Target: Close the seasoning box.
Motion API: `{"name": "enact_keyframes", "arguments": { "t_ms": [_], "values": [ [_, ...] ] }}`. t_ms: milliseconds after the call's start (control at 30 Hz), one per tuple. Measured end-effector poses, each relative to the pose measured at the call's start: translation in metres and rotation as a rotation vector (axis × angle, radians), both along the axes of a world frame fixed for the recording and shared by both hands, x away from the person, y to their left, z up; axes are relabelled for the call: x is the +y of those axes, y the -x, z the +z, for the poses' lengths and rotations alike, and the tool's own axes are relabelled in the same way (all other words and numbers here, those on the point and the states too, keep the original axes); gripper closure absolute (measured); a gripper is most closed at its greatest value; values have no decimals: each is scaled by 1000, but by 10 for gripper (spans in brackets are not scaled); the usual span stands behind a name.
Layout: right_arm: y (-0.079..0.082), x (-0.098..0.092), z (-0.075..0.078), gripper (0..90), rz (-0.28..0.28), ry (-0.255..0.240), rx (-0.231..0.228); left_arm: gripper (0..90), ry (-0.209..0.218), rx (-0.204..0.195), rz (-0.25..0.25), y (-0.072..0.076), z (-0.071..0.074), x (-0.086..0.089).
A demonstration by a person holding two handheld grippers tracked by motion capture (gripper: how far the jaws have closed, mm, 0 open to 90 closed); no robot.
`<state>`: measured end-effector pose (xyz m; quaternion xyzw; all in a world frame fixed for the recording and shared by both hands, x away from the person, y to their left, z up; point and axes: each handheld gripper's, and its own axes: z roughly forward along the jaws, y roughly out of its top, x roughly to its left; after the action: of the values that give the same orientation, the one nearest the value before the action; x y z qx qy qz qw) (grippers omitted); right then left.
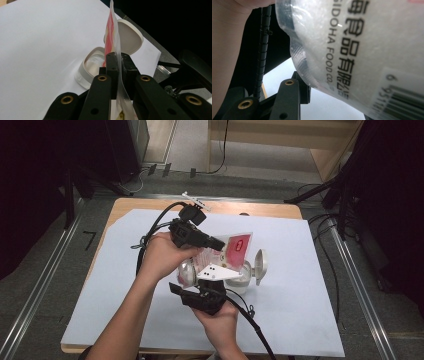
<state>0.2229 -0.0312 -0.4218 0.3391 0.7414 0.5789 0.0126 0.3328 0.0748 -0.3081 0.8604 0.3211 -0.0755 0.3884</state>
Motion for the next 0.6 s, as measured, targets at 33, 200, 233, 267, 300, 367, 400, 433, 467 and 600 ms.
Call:
{"name": "enact_keyframes", "arguments": {
  "t_ms": [33,200,233,267,300,367,400,433,467,600],
  "values": [
    [0,0,0,623,0,1,1,878,0,0,0,0,0,0],
    [-1,0,1,622,0,-4,2,878,10,-1,9,-1,0,1],
    [-1,0,1,621,0,-7,0,877,4,0,8,-1,1,1],
    [-1,0,1,620,-1,-9,2,877,4,-1,6,-1,1,1],
    [-1,0,1,619,-3,-12,3,876,7,1,7,0,1,0],
    [-1,0,1,621,-3,-17,-1,877,19,-4,13,0,1,-1],
    [-1,0,2,622,-3,-18,0,877,14,-9,10,0,3,-1],
    [-1,0,2,623,-5,-22,-2,877,19,-10,12,1,3,-1],
    [0,0,2,624,-6,-25,-4,877,18,-14,13,2,4,-1],
    [0,-1,4,624,0,-27,-6,876,20,-17,13,2,5,-1]
  ]
}}
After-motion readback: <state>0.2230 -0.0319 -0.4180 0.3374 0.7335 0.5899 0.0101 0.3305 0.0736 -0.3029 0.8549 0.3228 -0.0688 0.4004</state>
